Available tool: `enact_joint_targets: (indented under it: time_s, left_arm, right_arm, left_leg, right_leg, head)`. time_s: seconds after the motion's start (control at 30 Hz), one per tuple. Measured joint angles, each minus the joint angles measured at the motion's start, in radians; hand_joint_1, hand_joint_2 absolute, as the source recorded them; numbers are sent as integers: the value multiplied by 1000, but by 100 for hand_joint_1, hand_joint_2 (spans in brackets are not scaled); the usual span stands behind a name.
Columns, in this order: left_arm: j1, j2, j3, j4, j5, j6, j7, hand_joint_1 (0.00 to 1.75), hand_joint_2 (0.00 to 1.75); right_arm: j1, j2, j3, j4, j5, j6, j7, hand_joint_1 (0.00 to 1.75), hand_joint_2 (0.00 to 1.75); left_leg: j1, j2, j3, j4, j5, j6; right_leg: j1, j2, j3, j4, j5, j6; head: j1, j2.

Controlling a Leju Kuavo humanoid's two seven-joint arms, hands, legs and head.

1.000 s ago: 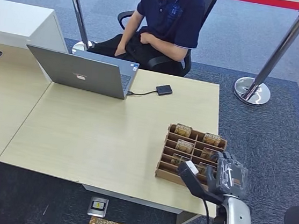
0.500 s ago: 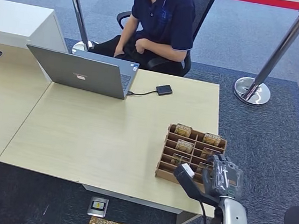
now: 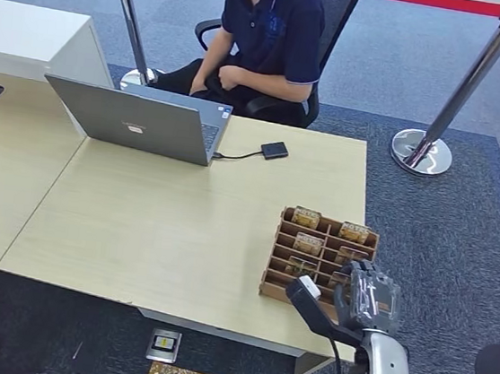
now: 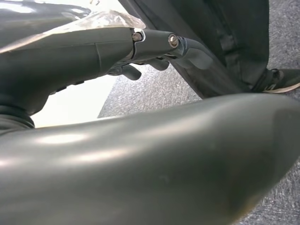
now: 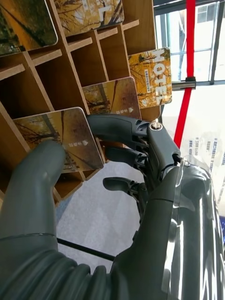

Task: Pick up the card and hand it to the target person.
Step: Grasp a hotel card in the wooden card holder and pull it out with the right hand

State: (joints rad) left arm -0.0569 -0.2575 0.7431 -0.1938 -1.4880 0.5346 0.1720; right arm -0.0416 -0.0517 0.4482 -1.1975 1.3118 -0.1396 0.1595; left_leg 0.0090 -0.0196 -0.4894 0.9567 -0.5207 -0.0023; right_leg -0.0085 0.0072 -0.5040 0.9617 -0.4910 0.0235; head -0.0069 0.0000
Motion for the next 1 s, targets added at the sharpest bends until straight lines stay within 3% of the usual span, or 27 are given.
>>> enact_joint_targets:
  time_s: [0.13,0.37,0.57,1.0]
  left_arm:
    - [0,0,0,0,-2,-1,0,0,0]
    - [0,0,0,0,-4,-1,-1,0,0]
    - [0,0,0,0,-5,-1,-2,0,0]
    - [0,0,0,0,-5,0,-2,0,0]
  right_arm:
    - [0,-1,0,0,-2,-1,0,95,175]
    - [1,-2,1,-1,-6,-1,1,127,175]
    - [3,-2,2,-2,-9,-3,2,140,175]
    - [11,-3,4,-11,-18,-16,4,144,175]
  left_leg:
    - [0,0,0,0,0,0]
    - [0,0,0,0,0,0]
    - [0,0,0,0,0,0]
    - [0,0,0,0,0,0]
  right_leg:
    - [0,0,0,0,0,0]
    - [0,0,0,0,0,0]
    - [0,0,0,0,0,0]
    - [0,0,0,0,0,0]
  head:
    - [0,0]
    - [0,0]
    - [0,0]
    - [0,0]
